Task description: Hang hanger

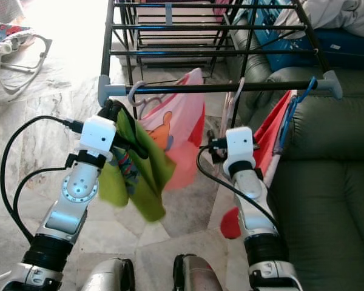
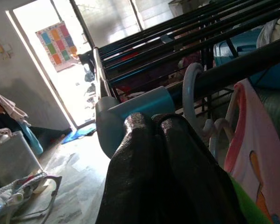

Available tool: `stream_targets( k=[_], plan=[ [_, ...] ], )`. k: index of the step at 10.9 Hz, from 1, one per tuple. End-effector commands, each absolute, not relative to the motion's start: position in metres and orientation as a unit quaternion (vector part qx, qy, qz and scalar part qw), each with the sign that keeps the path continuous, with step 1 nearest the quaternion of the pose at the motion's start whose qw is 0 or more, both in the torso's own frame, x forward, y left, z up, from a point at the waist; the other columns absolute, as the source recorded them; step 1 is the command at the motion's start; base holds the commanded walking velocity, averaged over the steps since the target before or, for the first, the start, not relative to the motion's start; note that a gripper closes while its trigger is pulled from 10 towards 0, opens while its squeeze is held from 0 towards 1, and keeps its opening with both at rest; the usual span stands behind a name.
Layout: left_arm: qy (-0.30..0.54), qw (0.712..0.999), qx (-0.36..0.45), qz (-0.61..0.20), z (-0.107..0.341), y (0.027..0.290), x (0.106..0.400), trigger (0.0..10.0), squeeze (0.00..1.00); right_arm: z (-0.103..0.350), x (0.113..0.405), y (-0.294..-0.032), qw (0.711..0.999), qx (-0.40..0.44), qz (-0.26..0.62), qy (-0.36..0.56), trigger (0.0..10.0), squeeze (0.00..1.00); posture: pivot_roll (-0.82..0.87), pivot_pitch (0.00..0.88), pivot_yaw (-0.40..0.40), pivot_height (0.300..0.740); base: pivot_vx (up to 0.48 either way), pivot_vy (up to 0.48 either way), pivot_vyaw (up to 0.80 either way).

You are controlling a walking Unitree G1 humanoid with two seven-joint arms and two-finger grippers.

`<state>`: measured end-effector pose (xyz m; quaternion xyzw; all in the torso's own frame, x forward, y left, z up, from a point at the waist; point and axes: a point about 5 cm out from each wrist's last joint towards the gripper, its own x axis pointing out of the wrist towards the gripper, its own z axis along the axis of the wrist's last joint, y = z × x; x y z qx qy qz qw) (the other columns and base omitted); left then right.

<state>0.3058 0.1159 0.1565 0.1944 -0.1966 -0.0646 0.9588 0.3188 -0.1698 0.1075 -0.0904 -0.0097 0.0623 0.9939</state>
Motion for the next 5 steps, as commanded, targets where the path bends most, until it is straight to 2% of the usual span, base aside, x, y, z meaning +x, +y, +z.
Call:
stream_targets(
  k=[1,3,5],
  plan=[
    [-0.206,0.957,0.191,-0.063,0.160,0.115,0.305,10.0,0.00,0.108,0.316,-0.166,0.993,-0.084,0.087,-0.002,10.0,0.33,-0.10,0.159,-0.031,0.740,0.000,0.000,0.00],
    [-0.205,0.958,0.191,-0.064,0.159,0.115,0.304,10.0,0.00,0.104,0.315,-0.165,0.990,-0.090,0.103,0.024,10.0,0.33,-0.10,0.150,-0.034,0.740,0.000,0.000,0.00],
    [-0.204,0.958,0.190,-0.065,0.158,0.115,0.305,10.0,0.00,0.099,0.314,-0.177,0.990,-0.110,0.071,0.050,10.0,0.33,-0.10,0.150,-0.034,0.740,0.000,0.000,0.00]
  ],
)
